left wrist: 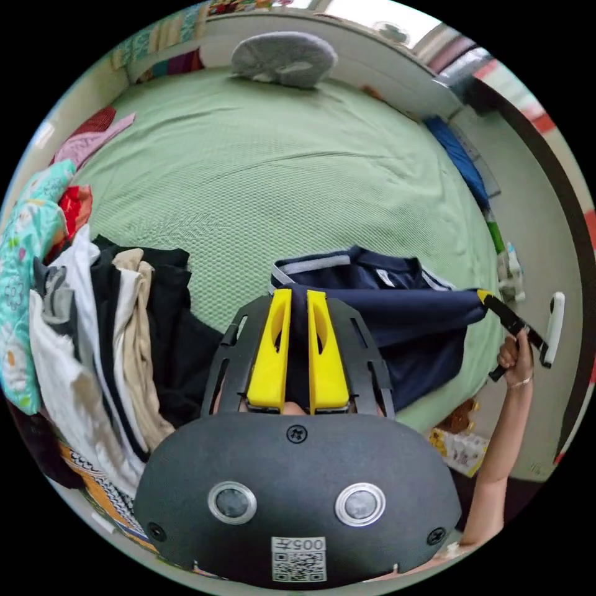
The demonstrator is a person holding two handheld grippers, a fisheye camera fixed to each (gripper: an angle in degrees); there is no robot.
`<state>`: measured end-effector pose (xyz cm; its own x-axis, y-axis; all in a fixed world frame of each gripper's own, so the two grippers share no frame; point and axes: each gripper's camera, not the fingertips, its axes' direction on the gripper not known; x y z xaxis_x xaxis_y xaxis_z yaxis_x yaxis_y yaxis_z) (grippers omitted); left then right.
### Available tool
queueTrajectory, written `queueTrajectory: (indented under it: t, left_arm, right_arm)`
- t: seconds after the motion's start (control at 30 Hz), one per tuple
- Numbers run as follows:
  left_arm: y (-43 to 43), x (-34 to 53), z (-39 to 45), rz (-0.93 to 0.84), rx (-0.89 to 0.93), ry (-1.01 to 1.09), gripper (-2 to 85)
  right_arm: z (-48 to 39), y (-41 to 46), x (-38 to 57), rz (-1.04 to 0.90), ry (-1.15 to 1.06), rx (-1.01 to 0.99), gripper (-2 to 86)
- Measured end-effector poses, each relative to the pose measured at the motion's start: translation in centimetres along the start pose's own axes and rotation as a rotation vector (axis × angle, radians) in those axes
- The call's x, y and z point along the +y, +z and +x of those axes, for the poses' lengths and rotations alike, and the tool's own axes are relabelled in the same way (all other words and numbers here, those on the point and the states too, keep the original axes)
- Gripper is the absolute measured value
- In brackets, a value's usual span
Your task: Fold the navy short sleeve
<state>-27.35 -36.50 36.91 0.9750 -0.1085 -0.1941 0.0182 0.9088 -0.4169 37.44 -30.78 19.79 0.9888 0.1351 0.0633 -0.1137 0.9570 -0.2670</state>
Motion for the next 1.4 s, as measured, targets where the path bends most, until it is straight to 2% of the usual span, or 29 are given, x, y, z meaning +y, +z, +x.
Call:
queueTrajectory:
  t: [0.13,0.3,0.43,0.53,0.67,0.87,0.93,1.07,1.17,1.3,1.4]
  left_arm:
    - [-0.1,-2.2,-0.3,0.063,0.007,0.011,7.2]
    - [-3.8,-0.9,1.9,0.194,-0.032,0.134,6.5]
    - [-3.8,1.6,5.6,0.204,-0.025,0.262,6.4]
    - [-1.6,2.9,8.9,0.205,-0.098,0.337,6.3]
    - [2.1,2.2,12.0,0.141,-0.118,0.378,7.1]
    - [4.3,-0.4,14.0,0.135,-0.112,0.372,6.8]
    - [4.9,-1.2,14.6,0.132,-0.134,0.38,6.5]
    - [6.4,-3.4,15.2,0.141,-0.192,0.385,6.2]
    - [5.4,-5.3,15.0,0.197,-0.151,0.349,6.0]
    - [3.7,-8.6,14.3,0.286,-0.143,0.258,5.6]
    - [3.7,-10.0,13.9,0.267,-0.14,0.225,5.3]
  right_arm:
    - [-1.9,3.1,-2.5,0.02,-0.037,0.02,4.7]
    - [-4.5,0.3,-1.5,0.199,-0.187,-0.107,9.3]
    - [-7.5,-1.2,-0.1,0.221,-0.311,-0.132,11.2]
    - [-11.6,-1.4,1.7,0.262,-0.45,-0.137,11.0]
    - [-19.6,2.6,4.1,0.262,-0.653,0.022,11.8]
    - [-27.3,11.0,3.1,0.144,-0.758,0.16,12.5]
    - [-28.6,12.6,2.4,0.151,-0.764,0.233,11.9]
    - [-30.1,14.3,-0.6,0.153,-0.729,0.258,11.1]
    - [-30.7,15.2,-3.9,0.174,-0.671,0.291,11.4]
    - [-30.5,16.8,-10.3,0.137,-0.502,0.216,10.9]
    - [-29.5,17.1,-13.0,0.123,-0.398,0.108,10.5]
